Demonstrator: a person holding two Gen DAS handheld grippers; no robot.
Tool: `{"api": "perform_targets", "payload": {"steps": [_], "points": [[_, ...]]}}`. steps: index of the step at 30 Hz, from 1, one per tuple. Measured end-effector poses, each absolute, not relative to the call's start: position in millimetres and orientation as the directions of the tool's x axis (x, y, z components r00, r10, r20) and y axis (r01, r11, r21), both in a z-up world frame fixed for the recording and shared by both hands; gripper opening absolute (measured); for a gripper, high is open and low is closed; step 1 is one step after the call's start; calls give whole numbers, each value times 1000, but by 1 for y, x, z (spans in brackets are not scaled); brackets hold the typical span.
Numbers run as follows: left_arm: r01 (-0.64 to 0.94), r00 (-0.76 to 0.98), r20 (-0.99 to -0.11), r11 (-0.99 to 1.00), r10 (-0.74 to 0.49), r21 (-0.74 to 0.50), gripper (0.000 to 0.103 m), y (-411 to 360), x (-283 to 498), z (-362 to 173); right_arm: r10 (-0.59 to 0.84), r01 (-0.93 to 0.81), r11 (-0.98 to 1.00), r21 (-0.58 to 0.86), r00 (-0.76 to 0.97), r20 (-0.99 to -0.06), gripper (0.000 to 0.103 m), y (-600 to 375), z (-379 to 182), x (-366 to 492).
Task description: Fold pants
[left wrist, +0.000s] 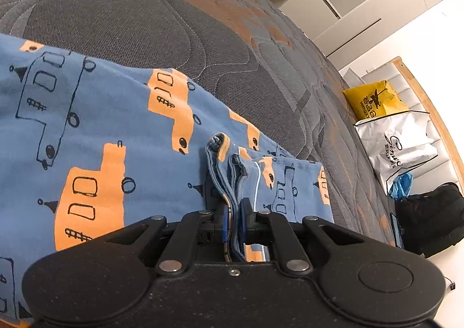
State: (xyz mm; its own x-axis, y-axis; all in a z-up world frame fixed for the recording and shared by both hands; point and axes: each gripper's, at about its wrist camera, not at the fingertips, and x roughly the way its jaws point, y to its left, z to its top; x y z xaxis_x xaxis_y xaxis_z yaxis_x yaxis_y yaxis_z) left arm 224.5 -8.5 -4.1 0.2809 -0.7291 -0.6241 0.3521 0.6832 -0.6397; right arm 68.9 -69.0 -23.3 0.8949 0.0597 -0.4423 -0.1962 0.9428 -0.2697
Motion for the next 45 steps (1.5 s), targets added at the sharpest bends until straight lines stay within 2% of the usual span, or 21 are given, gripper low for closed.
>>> {"api": "perform_targets", "payload": {"steps": [6, 10, 14, 15, 16, 17, 19, 21, 23, 24, 28, 31, 34, 37, 39, 41, 45], "points": [[372, 305, -623, 693, -720, -618, 8, 10, 226, 12, 92, -200, 956, -212, 897, -432, 16, -63, -13, 74], [365, 344, -630, 717, -697, -594, 8, 41, 228, 20, 170, -256, 955, -148, 884, -435, 16, -50, -3, 85], [342, 345, -639, 726, -687, -596, 9, 64, 237, 12, 203, -300, 942, -151, 867, -456, 17, -27, -6, 97], [338, 337, -638, 721, -693, -605, 11, 67, 238, 7, 205, -308, 939, -154, 860, -467, 22, -23, -8, 100], [330, 333, -631, 713, -701, -618, 19, 71, 239, 3, 209, -318, 935, -155, 851, -483, 25, -21, -11, 102], [317, 338, -620, 706, -708, -634, 23, 77, 240, 1, 214, -326, 933, -153, 844, -492, 33, -20, -13, 102], [294, 357, -579, 676, -733, -675, 47, 91, 241, -1, 227, -339, 929, -148, 838, -497, 44, -24, -13, 99], [283, 396, -546, 664, -738, -692, 53, 108, 238, 1, 226, -333, 931, -148, 847, -482, 63, -37, -7, 89], [294, 439, -525, 668, -730, -684, 54, 121, 233, 7, 203, -302, 940, -158, 869, -452, 77, -58, 3, 77], [297, 464, -517, 677, -719, -674, 59, 127, 228, 11, 184, -282, 945, -165, 877, -444, 80, -68, 8, 75], [353, 529, -494, 709, -690, -611, 71, 132, 200, 23, 106, -237, 937, -256, 894, -436, 81, -99, 27, 94], [392, 541, -476, 709, -693, -586, 77, 130, 176, 27, 170, -315, 913, -259, 872, -459, 80, -119, 36, 128], [422, 542, -475, 714, -693, -559, 77, 124, 156, 28, 331, -467, 872, -149, 784, -525, 79, -136, 43, 163], [480, 556, -482, 735, -677, -479, 77, 106, 139, 33, 448, -580, 811, -73, 697, -560, 74, -134, 45, 188], [500, 551, -494, 740, -673, -450, 77, 95, 133, 33, 503, -632, 774, -36, 648, -572, 62, -124, 43, 200], [504, 538, -501, 735, -678, -453, 75, 88, 131, 30, 534, -662, 750, -8, 612, -584, 52, -119, 40, 209], [509, 529, -523, 743, -668, -434, 66, 78, 130, 27, 525, -686, 727, -25, 579, -624, 45, -111, 32, 219]]}}
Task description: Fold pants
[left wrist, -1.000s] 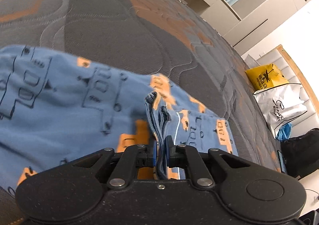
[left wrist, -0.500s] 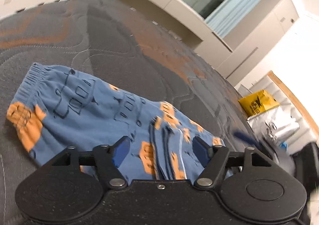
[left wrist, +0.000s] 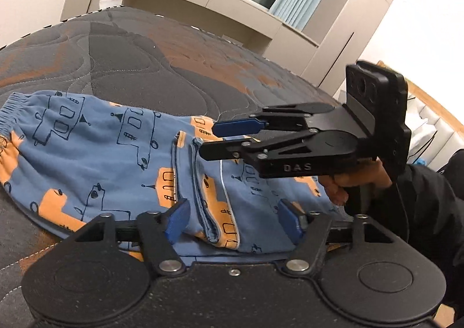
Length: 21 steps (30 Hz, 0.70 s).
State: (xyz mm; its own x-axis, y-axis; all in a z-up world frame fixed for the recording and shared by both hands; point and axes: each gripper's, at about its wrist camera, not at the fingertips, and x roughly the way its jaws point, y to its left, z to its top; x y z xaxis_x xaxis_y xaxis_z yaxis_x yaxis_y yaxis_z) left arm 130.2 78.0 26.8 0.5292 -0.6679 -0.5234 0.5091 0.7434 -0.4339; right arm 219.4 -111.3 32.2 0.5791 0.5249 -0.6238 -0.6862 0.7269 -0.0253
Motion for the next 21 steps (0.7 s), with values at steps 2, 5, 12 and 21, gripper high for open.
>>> {"api": "perform_targets", "payload": {"steps": [2, 5, 12, 21], "points": [[513, 530, -535, 751, -658, -416, 65, 74, 131, 26, 531, -691, 723, -7, 563, -634, 40, -109, 28, 227], [502, 507, -567, 757, -649, -418, 57, 68, 137, 22, 531, -691, 722, 11, 545, -649, 26, -110, 21, 231], [443, 514, -608, 794, -605, -416, 12, 73, 145, 20, 535, -667, 745, -7, 605, -590, 0, -113, 27, 217], [460, 563, -553, 789, -614, -407, 42, 82, 134, 34, 526, -689, 725, -13, 565, -635, 34, -116, 28, 219]]}}
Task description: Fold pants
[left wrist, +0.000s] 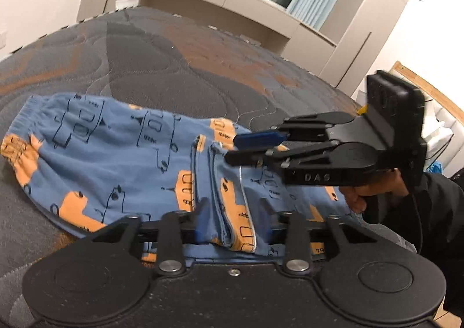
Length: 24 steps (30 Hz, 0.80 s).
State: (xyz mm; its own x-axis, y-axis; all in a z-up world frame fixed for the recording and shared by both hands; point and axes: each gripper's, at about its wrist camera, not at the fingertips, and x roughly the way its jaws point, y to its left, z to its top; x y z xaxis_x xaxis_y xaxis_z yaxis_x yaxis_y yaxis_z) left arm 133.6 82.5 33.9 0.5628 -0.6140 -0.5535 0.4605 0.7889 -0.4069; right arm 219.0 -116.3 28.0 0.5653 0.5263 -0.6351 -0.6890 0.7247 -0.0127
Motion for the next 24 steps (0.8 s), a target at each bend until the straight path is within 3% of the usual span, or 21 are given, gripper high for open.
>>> {"api": "perform_targets", "payload": {"steps": [7, 10, 11, 18, 20, 23, 24], "points": [[484, 517, -580, 774, -629, -408, 41, 67, 142, 27, 545, -695, 717, 49, 517, -660, 34, -120, 14, 234], [491, 517, -582, 775, -627, -399, 41, 64, 140, 26, 528, -688, 726, 17, 541, -654, 18, -120, 12, 230], [487, 519, -584, 778, -624, -398, 41, 64, 140, 26, 535, -694, 720, 13, 543, -648, 3, -120, 12, 227], [463, 515, -621, 802, -590, -378, 44, 62, 146, 20, 538, -677, 735, -28, 608, -584, 1, -125, 23, 203], [465, 510, -630, 804, -586, -371, 37, 59, 146, 19, 540, -676, 736, -32, 614, -575, 1, -126, 27, 200], [438, 518, -646, 822, -561, -363, 18, 57, 149, 19, 536, -672, 739, -42, 624, -569, 1, -126, 30, 197], [418, 523, -650, 830, -552, -369, 6, 58, 150, 18, 535, -671, 740, -44, 628, -565, 2, -126, 31, 197]]}}
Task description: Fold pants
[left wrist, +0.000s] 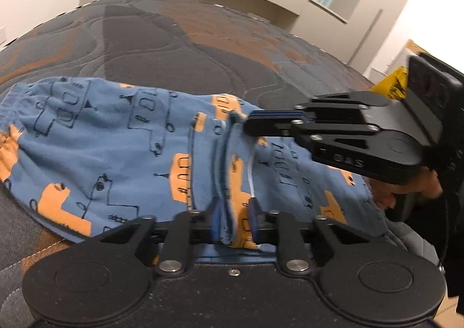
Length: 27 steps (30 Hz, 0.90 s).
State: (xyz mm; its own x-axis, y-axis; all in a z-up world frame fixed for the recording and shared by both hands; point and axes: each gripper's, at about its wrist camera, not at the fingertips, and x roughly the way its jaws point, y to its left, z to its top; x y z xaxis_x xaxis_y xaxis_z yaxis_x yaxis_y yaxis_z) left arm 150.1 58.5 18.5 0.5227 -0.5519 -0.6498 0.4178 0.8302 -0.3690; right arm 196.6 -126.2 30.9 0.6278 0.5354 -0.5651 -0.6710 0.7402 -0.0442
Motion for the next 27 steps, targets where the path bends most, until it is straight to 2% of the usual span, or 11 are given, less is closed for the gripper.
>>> {"api": "perform_targets", "payload": {"steps": [8, 11, 13, 14, 15, 17, 19, 21, 24, 26, 27], "points": [[382, 587, -611, 847, -531, -370, 4, 68, 147, 32, 535, -649, 758, -62, 673, -511, 2, -122, 42, 193], [379, 549, -662, 857, -511, -348, 5, 63, 151, 22, 518, -645, 761, -69, 667, -535, 2, -114, 36, 201], [371, 550, -660, 858, -512, -356, 7, 65, 150, 16, 487, -635, 769, -75, 658, -574, 5, -108, 25, 206], [370, 555, -654, 856, -515, -360, 8, 67, 150, 16, 476, -630, 773, -78, 657, -585, 16, -106, 21, 206], [363, 558, -647, 854, -520, -373, 9, 69, 150, 16, 465, -620, 780, -80, 662, -588, 32, -107, 18, 205], [348, 550, -641, 845, -535, -406, 9, 74, 152, 12, 424, -578, 809, -108, 700, -574, 53, -112, 16, 199], [340, 545, -634, 836, -548, -430, 10, 78, 154, 10, 351, -509, 843, -173, 765, -540, 59, -118, 18, 188], [332, 544, -628, 830, -556, -447, 10, 80, 155, 9, 296, -450, 871, -197, 801, -520, 75, -123, 19, 181], [318, 545, -615, 819, -570, -478, 11, 83, 155, 7, 183, -392, 878, -276, 806, -563, 80, -116, 4, 184], [309, 560, -601, 817, -570, -487, 22, 89, 151, 10, 151, -382, 866, -325, 816, -557, 80, -113, -4, 185], [300, 580, -595, 825, -556, -478, 39, 95, 147, 13, 154, -377, 871, -314, 817, -555, 80, -114, -2, 185]]}}
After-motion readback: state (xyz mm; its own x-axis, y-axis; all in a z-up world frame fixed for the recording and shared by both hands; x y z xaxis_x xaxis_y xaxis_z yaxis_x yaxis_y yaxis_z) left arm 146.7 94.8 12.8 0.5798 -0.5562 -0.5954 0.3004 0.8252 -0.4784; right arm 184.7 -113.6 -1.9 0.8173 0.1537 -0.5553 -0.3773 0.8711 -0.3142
